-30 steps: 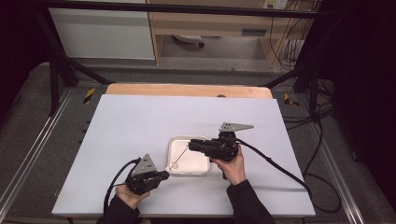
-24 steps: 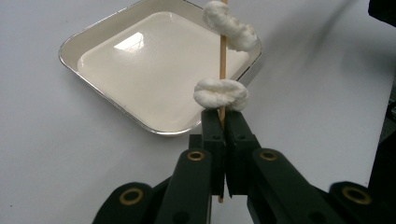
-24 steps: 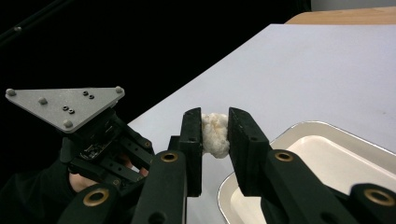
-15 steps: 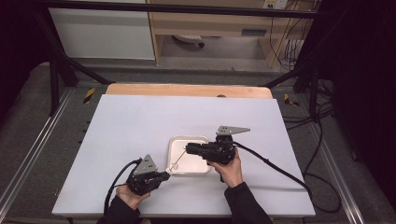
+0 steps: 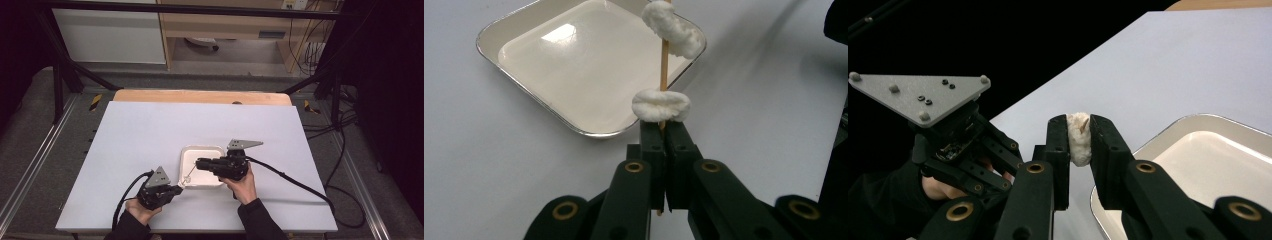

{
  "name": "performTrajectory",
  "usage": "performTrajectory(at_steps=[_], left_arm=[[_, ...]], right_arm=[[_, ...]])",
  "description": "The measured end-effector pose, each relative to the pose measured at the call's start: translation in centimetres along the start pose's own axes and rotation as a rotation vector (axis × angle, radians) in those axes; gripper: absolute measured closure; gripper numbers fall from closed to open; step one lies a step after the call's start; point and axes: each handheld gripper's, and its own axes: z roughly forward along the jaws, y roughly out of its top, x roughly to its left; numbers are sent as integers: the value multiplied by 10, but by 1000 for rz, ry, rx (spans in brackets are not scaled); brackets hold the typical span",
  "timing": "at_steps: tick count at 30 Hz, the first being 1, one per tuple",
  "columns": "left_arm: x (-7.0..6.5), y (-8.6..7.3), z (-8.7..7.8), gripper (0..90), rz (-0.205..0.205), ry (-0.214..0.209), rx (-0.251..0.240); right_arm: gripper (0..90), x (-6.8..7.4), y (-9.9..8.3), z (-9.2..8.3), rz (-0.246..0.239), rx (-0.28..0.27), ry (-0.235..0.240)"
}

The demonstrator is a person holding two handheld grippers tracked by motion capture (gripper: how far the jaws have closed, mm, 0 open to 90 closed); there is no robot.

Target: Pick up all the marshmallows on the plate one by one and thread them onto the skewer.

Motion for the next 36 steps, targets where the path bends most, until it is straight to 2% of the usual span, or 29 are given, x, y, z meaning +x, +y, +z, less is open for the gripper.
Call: performTrajectory(at_steps=[1,2,3,4,5,7,11,13,23,29,33,36], left_arm=[[0,0,-1,887,-3,-5,-8],[0,1,-3,887,-7,-25,-47],[0,4,-5,887,-23,-38,-74],[-1,7,-7,887,-15,-12,-63],[-3,7,-6,886,17,29,-44],[-2,3,-5,885,6,18,-45],[2,2,-4,885,-9,5,-45],[1,2,-4,885,-1,12,-47],[4,0,-4,885,-19,15,-58],[6,0,-4,884,-25,14,-53],[7,0,-4,884,-29,14,-50],[8,0,-5,883,-29,17,-44]], right_arm=[[798,0,-1,1,-2,4,-2],[802,0,-2,2,-1,12,5],[803,0,-4,5,10,53,21],[802,1,-9,12,2,86,23],[802,2,-14,17,-13,94,16],[797,1,-14,21,3,94,27],[785,3,-10,17,-15,60,13],[770,3,-10,17,-15,61,11],[437,6,-6,8,-70,61,-33],[225,4,-7,0,-150,88,-127],[117,-4,-12,-9,-164,103,-184],[75,-10,-17,-17,-167,120,-216]])
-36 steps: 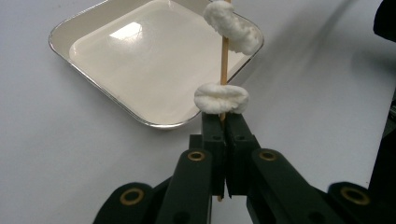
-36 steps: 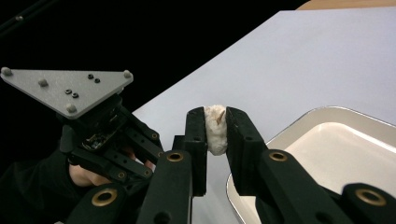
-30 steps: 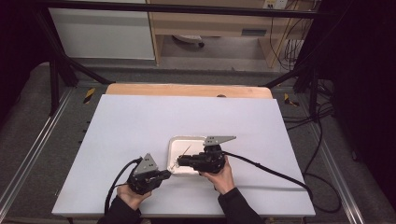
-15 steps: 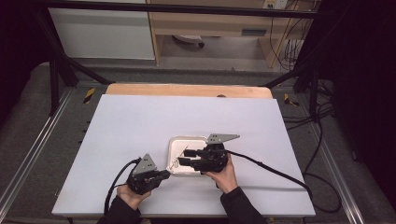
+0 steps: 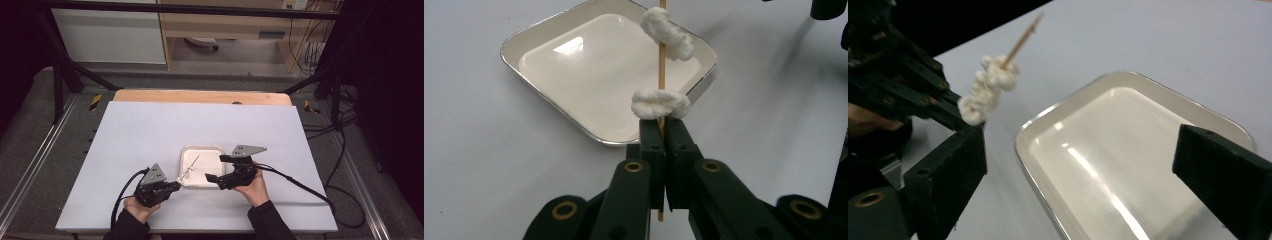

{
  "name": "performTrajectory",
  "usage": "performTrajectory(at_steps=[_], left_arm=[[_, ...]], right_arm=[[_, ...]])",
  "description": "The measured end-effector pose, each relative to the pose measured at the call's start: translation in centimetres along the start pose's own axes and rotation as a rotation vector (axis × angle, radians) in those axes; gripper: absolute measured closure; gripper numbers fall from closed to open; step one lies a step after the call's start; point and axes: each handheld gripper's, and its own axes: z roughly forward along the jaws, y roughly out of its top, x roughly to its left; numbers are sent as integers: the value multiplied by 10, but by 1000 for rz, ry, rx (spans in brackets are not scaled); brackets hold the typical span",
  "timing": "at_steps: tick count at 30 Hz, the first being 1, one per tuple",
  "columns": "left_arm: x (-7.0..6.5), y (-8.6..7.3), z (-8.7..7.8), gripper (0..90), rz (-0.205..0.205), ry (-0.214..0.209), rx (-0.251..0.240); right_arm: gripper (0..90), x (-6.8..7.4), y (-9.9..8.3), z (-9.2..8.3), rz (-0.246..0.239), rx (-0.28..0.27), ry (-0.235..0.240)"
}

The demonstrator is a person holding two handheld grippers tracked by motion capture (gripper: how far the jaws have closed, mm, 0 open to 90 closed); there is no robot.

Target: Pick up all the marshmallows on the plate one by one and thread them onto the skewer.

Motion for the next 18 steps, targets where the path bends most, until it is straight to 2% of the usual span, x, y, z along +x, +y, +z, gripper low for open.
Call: performTrajectory(at_steps=[7,14,18], left_arm=[[0,1,1,882,-1,-5,9],[0,4,0,881,-2,-12,11],[1,7,0,880,-4,-18,16]], right_arm=[[10,-17,-19,-16,-4,50,-72],[7,-33,-40,-35,2,83,-152],[6,-41,-51,-48,-2,105,-182]])
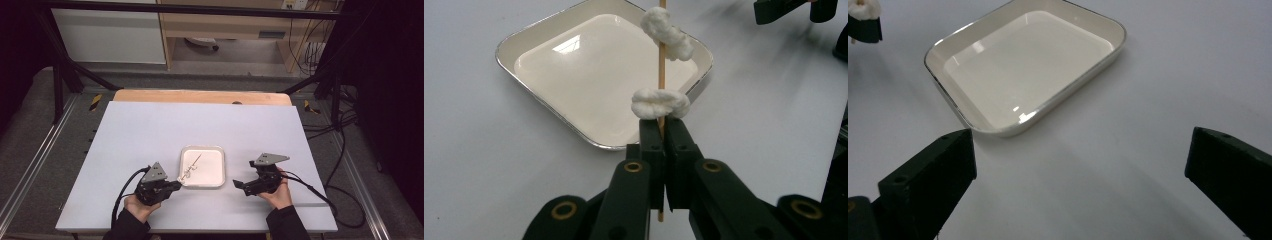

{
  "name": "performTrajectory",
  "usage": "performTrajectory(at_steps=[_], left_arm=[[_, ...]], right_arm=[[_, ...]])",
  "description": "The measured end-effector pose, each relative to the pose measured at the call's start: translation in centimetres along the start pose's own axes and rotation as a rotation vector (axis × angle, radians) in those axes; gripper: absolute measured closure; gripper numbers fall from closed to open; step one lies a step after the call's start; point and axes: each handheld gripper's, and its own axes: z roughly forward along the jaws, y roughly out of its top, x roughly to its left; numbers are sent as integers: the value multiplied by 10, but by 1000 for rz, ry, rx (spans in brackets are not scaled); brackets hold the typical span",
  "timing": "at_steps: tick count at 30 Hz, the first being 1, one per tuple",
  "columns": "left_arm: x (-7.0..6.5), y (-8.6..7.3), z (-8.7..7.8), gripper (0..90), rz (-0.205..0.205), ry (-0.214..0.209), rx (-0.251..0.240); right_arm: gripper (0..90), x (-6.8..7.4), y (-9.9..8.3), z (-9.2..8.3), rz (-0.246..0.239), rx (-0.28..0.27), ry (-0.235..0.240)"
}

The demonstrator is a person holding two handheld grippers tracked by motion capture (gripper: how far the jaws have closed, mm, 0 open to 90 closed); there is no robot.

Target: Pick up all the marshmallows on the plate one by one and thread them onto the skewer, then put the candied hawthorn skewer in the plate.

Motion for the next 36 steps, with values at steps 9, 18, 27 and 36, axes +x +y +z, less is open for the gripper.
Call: performTrajectory(at_steps=[9,18,27,36], left_arm=[[3,12,2,881,-6,0,18],[7,32,11,881,-17,22,51],[12,47,28,881,-35,31,80],[15,51,54,881,-47,57,151]], right_arm=[[6,-15,-21,-20,-2,14,-54],[5,-20,-30,-28,-11,26,-83],[5,-21,-33,-32,1,24,-84],[5,-22,-34,-31,2,28,-81]])
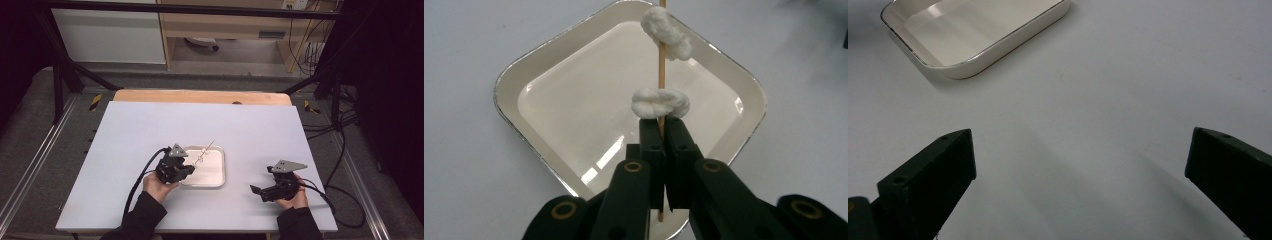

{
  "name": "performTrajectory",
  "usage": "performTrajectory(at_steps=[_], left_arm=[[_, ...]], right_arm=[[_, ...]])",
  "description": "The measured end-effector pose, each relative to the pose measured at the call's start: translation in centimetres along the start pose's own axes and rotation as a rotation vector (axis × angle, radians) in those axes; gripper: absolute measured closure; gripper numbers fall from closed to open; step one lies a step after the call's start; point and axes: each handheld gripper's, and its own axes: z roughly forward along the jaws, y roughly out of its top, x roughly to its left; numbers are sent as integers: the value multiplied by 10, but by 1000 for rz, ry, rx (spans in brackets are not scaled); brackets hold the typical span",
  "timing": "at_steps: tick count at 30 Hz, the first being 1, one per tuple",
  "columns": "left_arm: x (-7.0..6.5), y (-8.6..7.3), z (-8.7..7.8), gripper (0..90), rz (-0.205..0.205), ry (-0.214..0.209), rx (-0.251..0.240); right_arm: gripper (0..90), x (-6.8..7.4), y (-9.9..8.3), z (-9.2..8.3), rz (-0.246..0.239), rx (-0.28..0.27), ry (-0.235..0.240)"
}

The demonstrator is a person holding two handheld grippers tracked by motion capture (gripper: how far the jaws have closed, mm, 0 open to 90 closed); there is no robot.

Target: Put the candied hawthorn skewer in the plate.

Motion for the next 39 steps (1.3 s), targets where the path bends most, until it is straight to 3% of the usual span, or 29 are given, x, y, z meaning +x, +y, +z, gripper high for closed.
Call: performTrajectory(at_steps=[11,19,27,33,39], left_arm=[[-1,-2,20,881,-20,45,95],[-5,-2,24,879,-20,72,153],[-4,-2,24,835,-24,74,146],[-4,-3,15,670,24,99,107],[3,-6,-1,497,8,92,51]], right_arm=[[5,0,0,-2,7,-13,7],[5,-1,-1,-2,16,-9,8],[5,-1,-1,-2,15,-9,11],[5,-1,-1,-2,15,-14,11],[5,-1,-1,-3,14,-12,9]])
